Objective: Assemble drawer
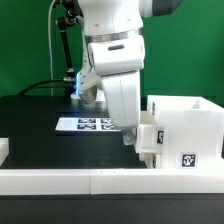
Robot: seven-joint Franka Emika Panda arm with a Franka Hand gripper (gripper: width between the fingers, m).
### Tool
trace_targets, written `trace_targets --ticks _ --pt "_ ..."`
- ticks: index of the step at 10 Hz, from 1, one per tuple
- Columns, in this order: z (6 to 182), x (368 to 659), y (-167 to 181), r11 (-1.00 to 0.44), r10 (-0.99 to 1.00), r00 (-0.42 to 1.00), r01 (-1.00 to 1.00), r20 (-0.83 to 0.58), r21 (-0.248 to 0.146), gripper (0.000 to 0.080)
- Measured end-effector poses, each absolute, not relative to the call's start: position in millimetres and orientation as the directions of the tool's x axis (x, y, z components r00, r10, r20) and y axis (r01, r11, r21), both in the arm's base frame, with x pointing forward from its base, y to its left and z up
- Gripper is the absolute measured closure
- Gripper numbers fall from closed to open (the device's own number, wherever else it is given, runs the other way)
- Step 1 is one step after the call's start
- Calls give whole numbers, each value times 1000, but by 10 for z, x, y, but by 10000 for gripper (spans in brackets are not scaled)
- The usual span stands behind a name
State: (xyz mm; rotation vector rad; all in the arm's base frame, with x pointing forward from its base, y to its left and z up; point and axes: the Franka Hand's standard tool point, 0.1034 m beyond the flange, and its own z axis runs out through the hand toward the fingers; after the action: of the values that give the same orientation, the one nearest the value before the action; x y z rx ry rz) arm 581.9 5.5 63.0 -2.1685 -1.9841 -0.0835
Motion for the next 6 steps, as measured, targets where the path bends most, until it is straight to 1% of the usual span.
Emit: trace_targets --ticks 1,2,6 --pt "641 5828 39 -64 981 82 992 178 -105 150" --pt "691 5869 -20 -23 983 39 996 182 -86 150" --pt "756 5914 -32 -37 982 52 995 181 -88 150"
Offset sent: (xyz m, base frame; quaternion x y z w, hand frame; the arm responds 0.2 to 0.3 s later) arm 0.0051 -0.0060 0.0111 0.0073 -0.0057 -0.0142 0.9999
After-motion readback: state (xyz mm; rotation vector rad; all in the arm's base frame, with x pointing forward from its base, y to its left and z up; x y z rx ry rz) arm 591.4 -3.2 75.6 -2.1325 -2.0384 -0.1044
